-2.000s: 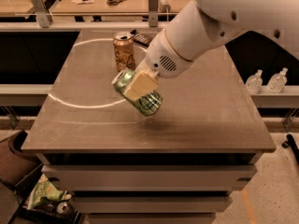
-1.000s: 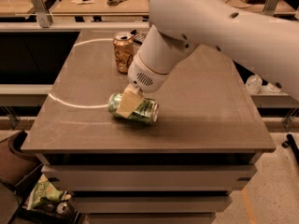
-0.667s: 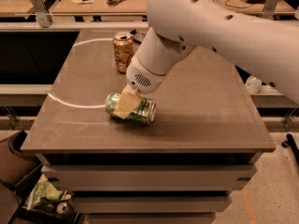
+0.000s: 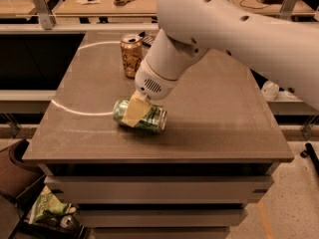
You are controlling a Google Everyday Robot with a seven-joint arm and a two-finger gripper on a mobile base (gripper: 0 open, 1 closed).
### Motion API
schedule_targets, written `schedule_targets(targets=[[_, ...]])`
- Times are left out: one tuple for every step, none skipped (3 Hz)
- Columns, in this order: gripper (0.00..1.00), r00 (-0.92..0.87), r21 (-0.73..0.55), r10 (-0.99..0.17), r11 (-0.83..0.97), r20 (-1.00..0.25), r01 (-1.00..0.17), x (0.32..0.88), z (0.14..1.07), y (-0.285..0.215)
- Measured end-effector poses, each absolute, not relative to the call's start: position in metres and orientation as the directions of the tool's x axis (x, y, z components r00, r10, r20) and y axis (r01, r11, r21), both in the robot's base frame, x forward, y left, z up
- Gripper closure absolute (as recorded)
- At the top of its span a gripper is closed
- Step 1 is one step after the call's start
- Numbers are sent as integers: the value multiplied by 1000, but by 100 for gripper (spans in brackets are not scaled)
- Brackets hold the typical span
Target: Knock green can over
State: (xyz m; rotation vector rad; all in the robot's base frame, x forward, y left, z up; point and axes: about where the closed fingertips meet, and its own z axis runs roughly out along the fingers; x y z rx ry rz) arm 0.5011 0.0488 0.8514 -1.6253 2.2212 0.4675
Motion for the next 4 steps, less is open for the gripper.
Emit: schedule_targets(targets=[[36, -280, 58, -842, 286, -461, -956, 500, 852, 50], [13, -278, 57, -843, 284, -461, -957, 499, 852, 50], [0, -276, 55, -844, 283, -461, -958, 498, 853, 51], [0, -276, 55, -844, 283, -461, -958, 498, 853, 51]])
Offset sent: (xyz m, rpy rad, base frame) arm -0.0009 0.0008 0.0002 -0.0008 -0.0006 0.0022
